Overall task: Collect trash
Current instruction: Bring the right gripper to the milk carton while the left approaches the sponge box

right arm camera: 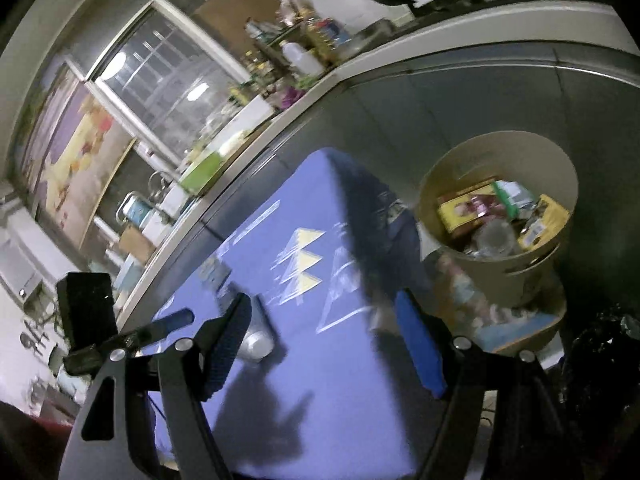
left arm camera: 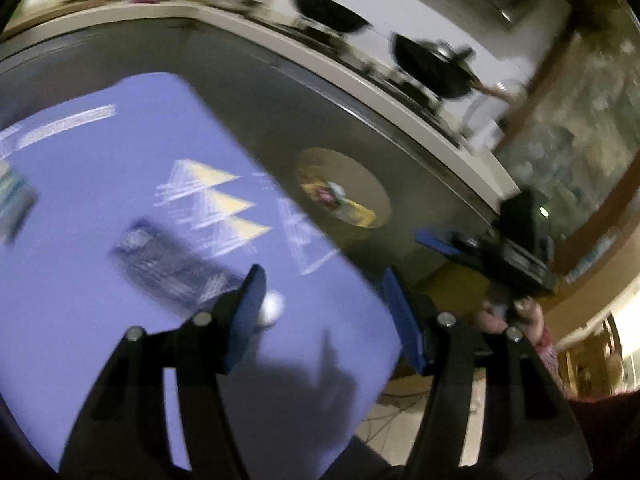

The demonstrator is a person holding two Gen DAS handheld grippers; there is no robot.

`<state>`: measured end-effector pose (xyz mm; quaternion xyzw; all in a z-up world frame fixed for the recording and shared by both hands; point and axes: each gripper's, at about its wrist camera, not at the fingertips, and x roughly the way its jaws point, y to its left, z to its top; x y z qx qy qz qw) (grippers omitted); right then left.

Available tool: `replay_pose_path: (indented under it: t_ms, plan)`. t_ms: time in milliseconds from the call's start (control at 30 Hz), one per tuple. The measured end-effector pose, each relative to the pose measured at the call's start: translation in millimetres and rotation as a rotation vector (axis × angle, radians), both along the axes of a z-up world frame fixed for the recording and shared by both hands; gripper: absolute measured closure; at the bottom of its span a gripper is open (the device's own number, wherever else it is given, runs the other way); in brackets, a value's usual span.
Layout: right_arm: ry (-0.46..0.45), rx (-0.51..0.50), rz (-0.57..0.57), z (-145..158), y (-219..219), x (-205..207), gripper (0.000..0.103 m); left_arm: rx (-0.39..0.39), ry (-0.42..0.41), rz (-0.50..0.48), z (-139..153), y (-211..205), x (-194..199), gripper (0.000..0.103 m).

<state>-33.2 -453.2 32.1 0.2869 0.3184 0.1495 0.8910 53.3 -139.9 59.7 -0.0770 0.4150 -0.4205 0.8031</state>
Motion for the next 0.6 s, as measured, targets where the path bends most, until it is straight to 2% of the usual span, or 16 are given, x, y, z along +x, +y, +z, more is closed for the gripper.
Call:
replay_pose_path:
  t_ms: [133, 267, 400, 500, 600]
  plan:
    - [0.002, -0.023, 0.079, 2.3, 48.4, -7.5, 0.032, -0.017, 0.036, 0.131, -7.1, 59.3, 6.0, 0.044]
    - [0.018, 0.034, 0.199, -10.8, 109.9, -8.8, 0.032, -0.023, 0.03, 0.272, -9.3, 119.5, 5.2, 0.044]
    - [-0.019, -0.107, 0.178, -9.3, 162.0, -3.8, 0.032, -0.001, 0.01, 0.402, -7.6, 170.0, 3.0, 0.044]
    - [-0.051, -0.235, 0.111, -1.8, 174.9, 5.3, 0.032, 0.026, -0.008, 0.553, -3.2, 217.4, 8.2, 0.044]
    - [-0.047, -0.286, 0.124, -0.8, 185.4, 16.9, 0.032, 0.05, 0.023, 0.696, 1.0, 255.5, 27.3, 0.044]
